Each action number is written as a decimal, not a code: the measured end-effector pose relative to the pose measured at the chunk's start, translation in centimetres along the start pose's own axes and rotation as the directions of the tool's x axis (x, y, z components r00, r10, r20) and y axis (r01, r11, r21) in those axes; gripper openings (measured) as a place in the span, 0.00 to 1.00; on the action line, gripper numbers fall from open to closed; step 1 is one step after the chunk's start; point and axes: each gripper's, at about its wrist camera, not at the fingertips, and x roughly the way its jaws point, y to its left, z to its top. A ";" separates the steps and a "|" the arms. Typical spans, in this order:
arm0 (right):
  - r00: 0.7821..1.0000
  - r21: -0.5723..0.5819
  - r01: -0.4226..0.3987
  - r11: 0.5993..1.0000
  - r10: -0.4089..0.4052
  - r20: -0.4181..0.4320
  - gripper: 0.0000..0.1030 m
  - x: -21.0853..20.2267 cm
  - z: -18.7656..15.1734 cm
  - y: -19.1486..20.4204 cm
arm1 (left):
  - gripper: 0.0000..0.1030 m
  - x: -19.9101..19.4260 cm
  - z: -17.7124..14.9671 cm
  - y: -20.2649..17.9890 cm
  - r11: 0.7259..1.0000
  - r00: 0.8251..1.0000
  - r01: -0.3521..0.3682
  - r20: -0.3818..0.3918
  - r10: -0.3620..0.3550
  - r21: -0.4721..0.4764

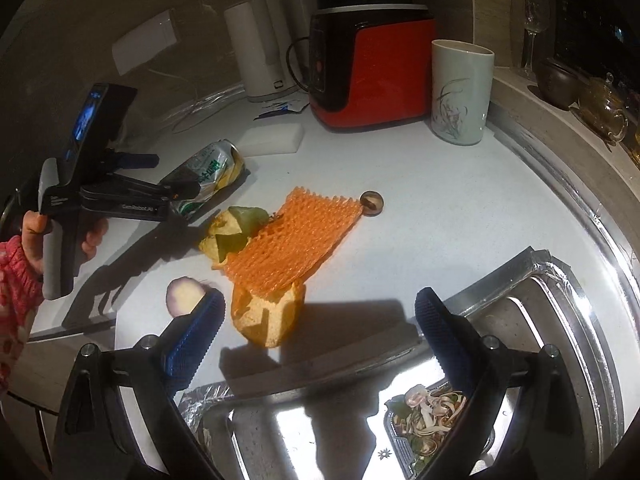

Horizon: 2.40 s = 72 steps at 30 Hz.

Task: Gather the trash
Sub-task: 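Grasp the silver drink can with the left tool, then carry the can toward the basket with the left tool while the right tool grasps another orange foam net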

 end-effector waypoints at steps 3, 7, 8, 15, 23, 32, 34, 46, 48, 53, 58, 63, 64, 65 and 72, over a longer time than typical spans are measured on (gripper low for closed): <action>1.000 0.019 -0.003 1.000 0.004 -0.004 0.93 0.7 0.3 -0.2 | 0.93 2.4 0.5 0.0 1.000 0.999 -0.004 -0.037 0.004 0.015; 1.000 0.025 -0.005 1.000 0.005 -0.020 0.93 1.8 0.3 -0.3 | 0.79 3.5 0.7 0.1 0.999 0.999 -0.033 -0.031 0.034 0.020; 1.000 0.025 -0.006 1.000 0.006 -0.022 0.93 2.0 0.3 -0.3 | 0.74 3.6 0.7 0.2 1.000 0.999 -0.027 -0.032 0.028 0.016; 1.000 0.030 -0.026 0.999 0.026 -0.014 0.93 3.5 1.3 -0.4 | 0.74 1.8 0.7 1.0 0.999 1.000 -0.022 0.011 0.022 -0.040; 0.997 0.097 -0.070 0.993 0.074 -0.032 0.91 6.3 3.0 -1.4 | 0.74 -7.3 -1.6 1.6 0.990 0.990 -0.018 0.139 0.038 -0.142; 0.982 0.226 -0.149 0.963 0.172 -0.084 0.47 10.3 3.6 -3.0 | 0.74 -13.7 -5.7 2.1 0.975 0.979 -0.014 0.193 0.058 -0.222; 0.978 0.235 -0.165 0.958 0.190 -0.087 0.34 10.5 3.6 -3.0 | 0.74 -14.1 -6.5 2.1 0.971 0.982 -0.007 0.182 0.052 -0.240; 0.976 0.132 -0.216 0.967 0.213 0.040 0.16 5.1 6.8 -0.4 | 0.74 -17.7 -10.5 2.8 0.943 0.981 0.005 0.185 0.061 -0.333; 0.979 0.092 -0.199 0.976 0.194 0.065 0.16 3.7 7.3 0.4 | 0.74 -18.7 -11.2 2.8 0.939 0.979 -0.009 0.189 0.078 -0.344; 0.977 0.017 -0.187 0.982 0.184 0.105 0.12 0.6 7.7 2.2 | 0.74 -21.2 -13.4 2.4 0.934 0.974 -0.023 0.202 0.101 -0.356; 0.993 0.079 -0.118 0.990 0.117 0.024 0.15 3.1 7.1 0.3 | 0.74 -22.7 -15.5 2.5 0.924 0.975 -0.028 0.193 0.109 -0.381; 0.992 0.180 -0.091 0.980 0.105 -0.066 0.42 6.7 5.0 -2.1 | 0.74 -23.0 -17.0 2.8 0.917 0.978 -0.032 0.178 0.111 -0.397; 0.990 0.192 -0.095 0.977 0.113 -0.083 0.42 7.4 4.7 -2.3 | 0.74 -22.9 -17.1 2.8 0.916 0.978 -0.032 0.175 0.111 -0.400; 0.988 0.203 -0.098 0.974 0.120 -0.097 0.43 7.9 4.4 -2.5 | 0.74 -22.9 -17.3 2.8 0.915 0.979 -0.032 0.173 0.111 -0.402; 0.978 0.243 -0.117 0.963 0.155 -0.142 0.48 10.4 4.0 -2.3 | 0.74 -22.5 -17.5 3.0 0.912 0.980 -0.036 0.164 0.112 -0.410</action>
